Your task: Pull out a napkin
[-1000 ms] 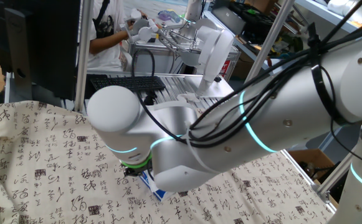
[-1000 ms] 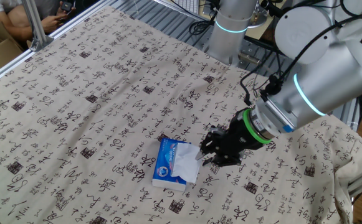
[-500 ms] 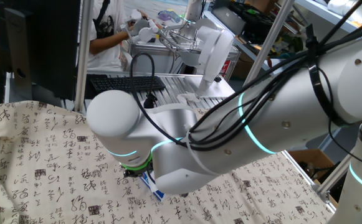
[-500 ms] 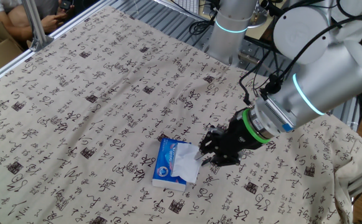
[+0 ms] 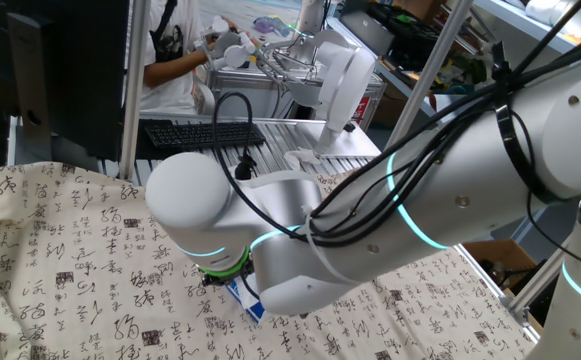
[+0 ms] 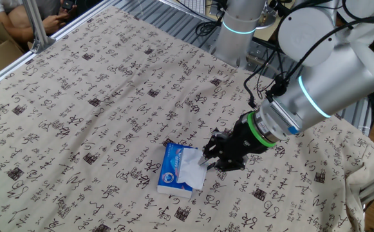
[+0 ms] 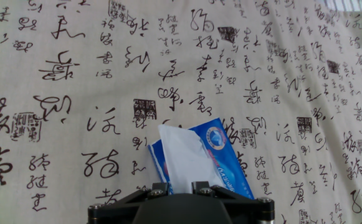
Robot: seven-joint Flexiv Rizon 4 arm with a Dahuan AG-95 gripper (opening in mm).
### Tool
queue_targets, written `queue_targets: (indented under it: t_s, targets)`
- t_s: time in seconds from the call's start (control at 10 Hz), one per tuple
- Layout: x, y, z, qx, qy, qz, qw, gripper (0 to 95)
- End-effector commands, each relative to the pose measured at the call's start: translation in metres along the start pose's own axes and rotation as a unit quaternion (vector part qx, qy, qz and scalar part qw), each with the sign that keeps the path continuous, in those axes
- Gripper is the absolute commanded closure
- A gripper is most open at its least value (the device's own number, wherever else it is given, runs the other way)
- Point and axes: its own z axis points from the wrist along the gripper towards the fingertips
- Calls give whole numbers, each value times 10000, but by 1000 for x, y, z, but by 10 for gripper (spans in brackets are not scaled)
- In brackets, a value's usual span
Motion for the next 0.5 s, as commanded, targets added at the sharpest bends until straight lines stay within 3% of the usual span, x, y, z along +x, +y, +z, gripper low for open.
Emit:
queue_targets:
  t_s: [0.1, 0.5]
  targets:
    - [1, 1, 0, -14, -6, -55, 10000, 950]
    - [1, 1, 0, -18, -29, -69, 10000, 950]
